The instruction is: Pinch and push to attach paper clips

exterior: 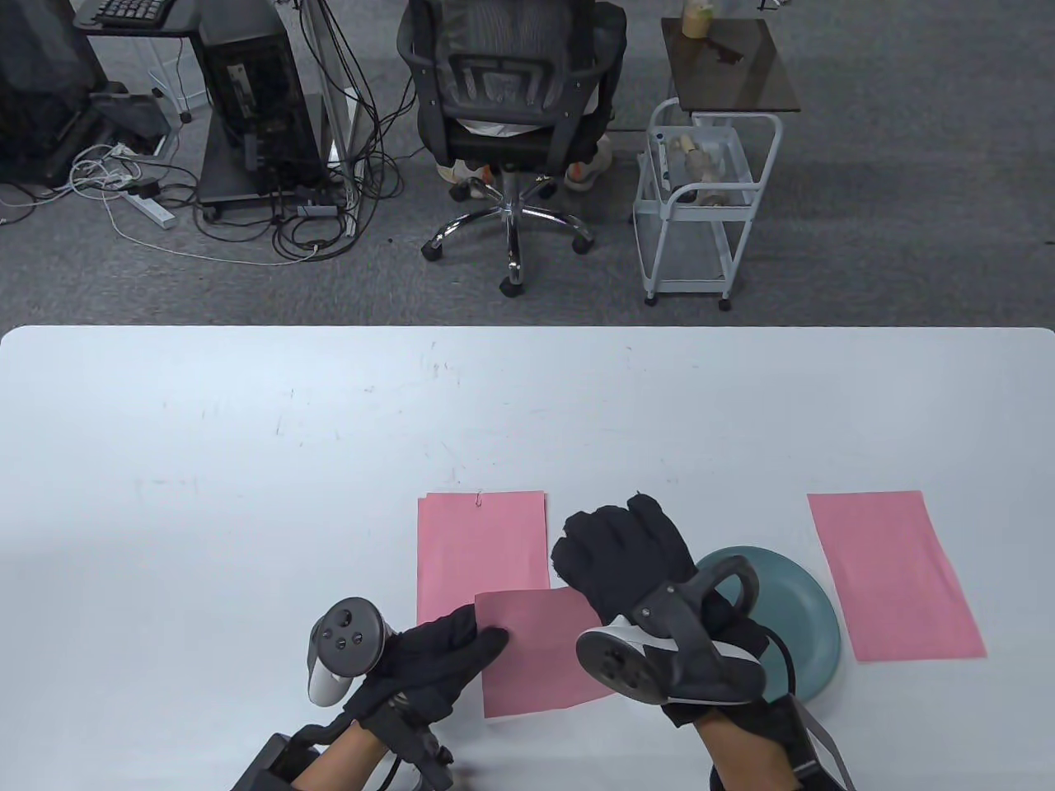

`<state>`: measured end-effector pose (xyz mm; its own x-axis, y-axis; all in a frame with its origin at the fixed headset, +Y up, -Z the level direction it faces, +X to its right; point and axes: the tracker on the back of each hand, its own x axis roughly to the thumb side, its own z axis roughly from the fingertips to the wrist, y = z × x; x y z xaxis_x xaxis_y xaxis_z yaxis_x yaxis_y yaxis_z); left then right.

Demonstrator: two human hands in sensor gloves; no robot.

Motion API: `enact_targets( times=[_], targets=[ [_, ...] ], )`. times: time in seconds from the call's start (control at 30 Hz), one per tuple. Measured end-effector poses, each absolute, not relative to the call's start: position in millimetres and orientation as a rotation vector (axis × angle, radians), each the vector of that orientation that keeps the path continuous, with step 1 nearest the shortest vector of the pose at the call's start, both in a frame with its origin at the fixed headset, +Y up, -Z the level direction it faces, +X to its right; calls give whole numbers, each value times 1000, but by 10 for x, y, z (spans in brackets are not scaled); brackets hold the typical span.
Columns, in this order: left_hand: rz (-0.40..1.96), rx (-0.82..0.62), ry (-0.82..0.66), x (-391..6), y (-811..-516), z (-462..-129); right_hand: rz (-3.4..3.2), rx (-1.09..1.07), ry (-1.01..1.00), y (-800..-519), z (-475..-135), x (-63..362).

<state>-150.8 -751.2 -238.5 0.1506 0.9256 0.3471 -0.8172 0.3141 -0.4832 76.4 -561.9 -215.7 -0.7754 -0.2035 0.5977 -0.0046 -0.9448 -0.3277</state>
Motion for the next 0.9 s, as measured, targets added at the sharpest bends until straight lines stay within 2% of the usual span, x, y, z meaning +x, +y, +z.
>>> enact_targets(
  times=[0.27, 0.9],
  targets=[
    [1264, -196, -647, -1516, -7502, -2398, -2765, -1057, 440, -5715, -2162, 693],
    [1261, -191, -640, -1522, -7493, -2414, -2700, -1004, 414, -5803, -2158, 638]
  ],
)
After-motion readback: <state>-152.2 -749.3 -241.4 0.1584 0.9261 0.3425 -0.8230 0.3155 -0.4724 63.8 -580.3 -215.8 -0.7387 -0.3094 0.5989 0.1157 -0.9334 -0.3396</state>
